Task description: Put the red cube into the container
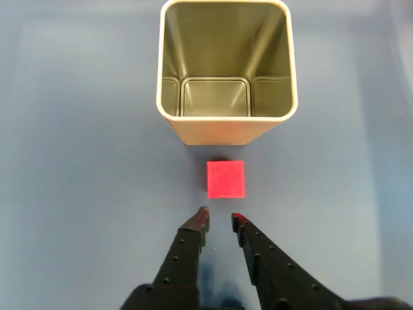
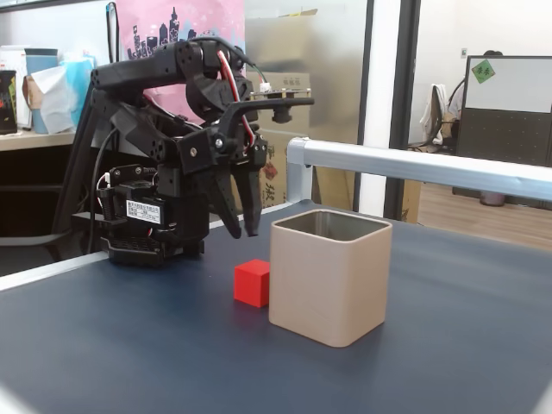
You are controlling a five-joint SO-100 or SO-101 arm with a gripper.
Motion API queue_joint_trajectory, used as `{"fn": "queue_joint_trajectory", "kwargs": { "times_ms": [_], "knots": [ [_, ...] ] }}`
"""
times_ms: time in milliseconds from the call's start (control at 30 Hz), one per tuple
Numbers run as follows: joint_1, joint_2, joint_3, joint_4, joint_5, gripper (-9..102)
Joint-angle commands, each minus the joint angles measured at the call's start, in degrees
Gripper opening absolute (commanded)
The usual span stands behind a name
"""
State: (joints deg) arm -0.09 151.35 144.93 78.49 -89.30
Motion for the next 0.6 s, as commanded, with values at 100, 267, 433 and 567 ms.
{"fn": "queue_joint_trajectory", "kwargs": {
  "times_ms": [100,267,433,567],
  "knots": [
    [2.0,-5.4,-6.5,0.6,-3.2,17],
    [2.5,-10.2,-8.9,0.3,-2.1,27],
    [3.5,-14.2,-11.7,-0.4,-1.2,34],
    [5.3,-16.9,-13.7,-2.0,-2.8,39]
  ]
}}
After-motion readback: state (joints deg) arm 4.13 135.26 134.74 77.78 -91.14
